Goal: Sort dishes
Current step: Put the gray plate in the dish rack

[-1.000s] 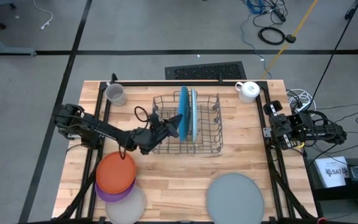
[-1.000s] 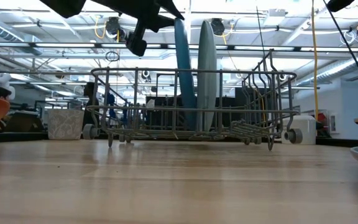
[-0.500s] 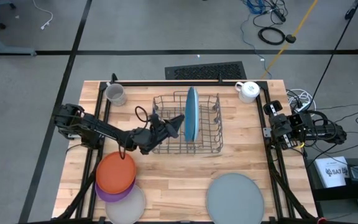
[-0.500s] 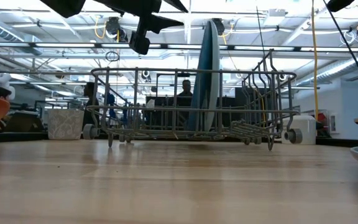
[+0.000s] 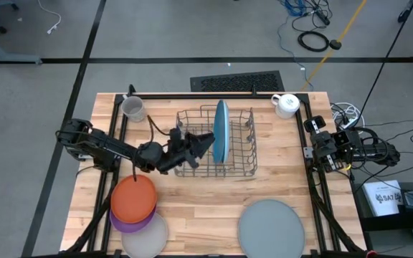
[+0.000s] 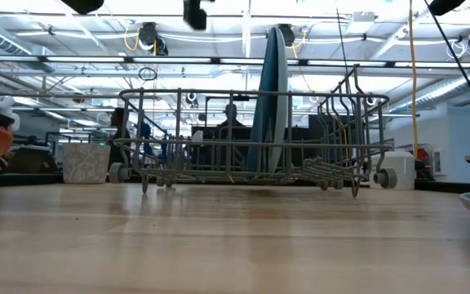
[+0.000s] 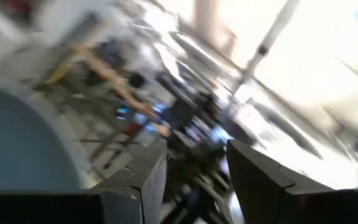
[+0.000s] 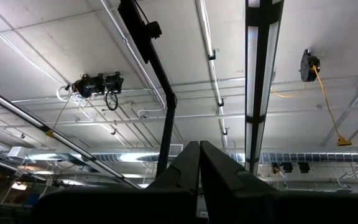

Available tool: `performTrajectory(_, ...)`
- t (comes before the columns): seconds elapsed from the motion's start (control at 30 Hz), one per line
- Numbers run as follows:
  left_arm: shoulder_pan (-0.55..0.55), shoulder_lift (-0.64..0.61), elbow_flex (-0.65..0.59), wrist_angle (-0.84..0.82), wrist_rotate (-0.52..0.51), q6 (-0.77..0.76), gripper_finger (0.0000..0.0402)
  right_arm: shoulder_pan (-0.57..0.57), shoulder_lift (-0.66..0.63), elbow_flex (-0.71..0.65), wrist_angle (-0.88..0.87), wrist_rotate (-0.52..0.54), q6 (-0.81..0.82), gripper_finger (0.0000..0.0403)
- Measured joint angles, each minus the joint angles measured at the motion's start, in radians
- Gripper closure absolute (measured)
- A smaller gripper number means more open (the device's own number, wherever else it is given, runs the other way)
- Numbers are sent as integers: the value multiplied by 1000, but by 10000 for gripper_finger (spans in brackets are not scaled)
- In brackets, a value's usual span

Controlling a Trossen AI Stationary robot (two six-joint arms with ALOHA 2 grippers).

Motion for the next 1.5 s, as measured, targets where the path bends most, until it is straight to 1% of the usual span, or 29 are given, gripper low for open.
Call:
performTrajectory(0.1,0,-7,19,-49,226,99,234,0,0,0,-1,0,-1,394)
performTrajectory(0.17,-5,-7,57,-153,344,141,234,0,0,0,-4,0,-4,394)
performTrajectory(0.2,-11,-7,90,-234,379,167,234,0,0,0,-5,0,-4,394)
performTrajectory(0.27,-33,-7,178,-461,400,253,234,0,0,0,-6,0,-4,394)
performTrajectory(0.33,-61,0,291,-735,395,364,234,0,0,0,-8,0,-4,394)
performTrajectory(0.4,-97,29,411,-953,382,474,234,0,0,0,-8,2,-8,394)
performTrajectory(0.43,-115,47,468,-1043,371,520,234,0,0,0,-8,3,-8,394)
performTrajectory(0.5,-149,92,567,-1147,350,598,234,0,0,0,-11,16,-8,394)
performTrajectory(0.63,-197,193,705,-1248,341,725,234,0,0,0,-22,24,-7,394)
performTrajectory(0.73,-215,287,760,-1303,336,802,233,0,0,0,-22,25,-6,394)
performTrajectory(0.93,-225,504,838,-1381,206,938,233,0,0,0,-22,25,-5,394)
performTrajectory(1.07,-227,654,934,-1476,183,1096,233,0,0,0,-26,25,-11,394)
performTrajectory(1.17,-238,748,1012,-1507,183,1232,233,0,0,0,-26,25,-18,394)
performTrajectory(1.23,-246,792,1054,-1509,179,1333,233,0,0,0,-26,25,-18,394)
performTrajectory(1.3,-252,818,1083,-1523,166,1403,233,0,0,0,-26,26,-18,394)
performTrajectory(1.5,-248,830,1095,-1567,163,1450,233,0,0,0,-29,26,-29,394)
